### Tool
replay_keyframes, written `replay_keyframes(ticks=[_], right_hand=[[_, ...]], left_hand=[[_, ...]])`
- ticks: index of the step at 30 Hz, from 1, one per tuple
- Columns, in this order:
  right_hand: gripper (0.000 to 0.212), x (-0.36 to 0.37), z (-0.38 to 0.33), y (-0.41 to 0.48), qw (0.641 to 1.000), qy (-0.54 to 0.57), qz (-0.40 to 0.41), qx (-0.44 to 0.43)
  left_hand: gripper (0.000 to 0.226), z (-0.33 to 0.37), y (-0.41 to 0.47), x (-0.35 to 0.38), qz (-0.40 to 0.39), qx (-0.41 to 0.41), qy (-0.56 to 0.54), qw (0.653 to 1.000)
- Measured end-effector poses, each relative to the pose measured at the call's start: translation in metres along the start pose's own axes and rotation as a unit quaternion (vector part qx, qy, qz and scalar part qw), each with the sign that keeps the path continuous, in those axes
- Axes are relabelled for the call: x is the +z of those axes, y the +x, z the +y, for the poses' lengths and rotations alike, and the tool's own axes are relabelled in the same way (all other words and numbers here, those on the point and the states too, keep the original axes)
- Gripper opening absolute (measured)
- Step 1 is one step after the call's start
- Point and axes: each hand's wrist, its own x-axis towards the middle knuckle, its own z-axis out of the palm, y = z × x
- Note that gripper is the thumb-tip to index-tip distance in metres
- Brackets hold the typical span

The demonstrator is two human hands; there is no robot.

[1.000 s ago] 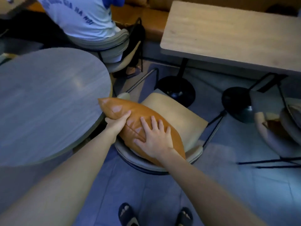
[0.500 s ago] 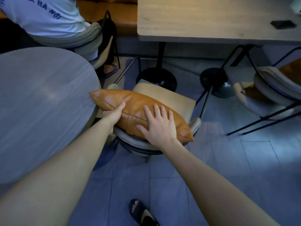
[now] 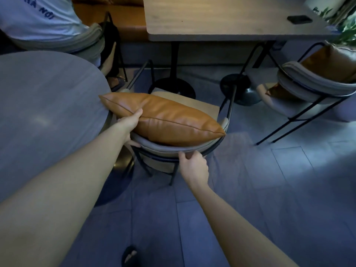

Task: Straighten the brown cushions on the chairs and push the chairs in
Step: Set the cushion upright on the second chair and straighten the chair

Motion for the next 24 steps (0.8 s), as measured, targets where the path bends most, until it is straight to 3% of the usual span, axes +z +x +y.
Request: replay_keyframes(ticks=[2,5,11,17,24], right_hand=[[0.069,0.004,-0.007,0.010,0.960,0.209,-0.023,0.183],[0.098,0.009,-0.021,0.025,0.894,0.376,-0.053,0.237],[0.138,0.030,-0.017,0.045,0.922,0.309,-0.031,0.233],[0.140,0.033,-0.014,0.060,0.933,0.283,-0.021,0.223],[0.114,0.000,-0.011,0.097,0.937,0.282,-0.032,0.201]], left_hand=[[0.105,0.001,0.001,-0.002,-0.004,-0.001,0.001,1.000],[0.104,0.000,0.007,-0.004,-0.004,-0.001,-0.006,1.000],[0.098,-0.004,0.015,0.004,0.032,0.011,-0.001,0.999],[0.094,-0.001,0.016,0.012,0.056,0.004,-0.020,0.998],[0.103,0.011,0.014,0.042,0.056,-0.007,-0.054,0.997]])
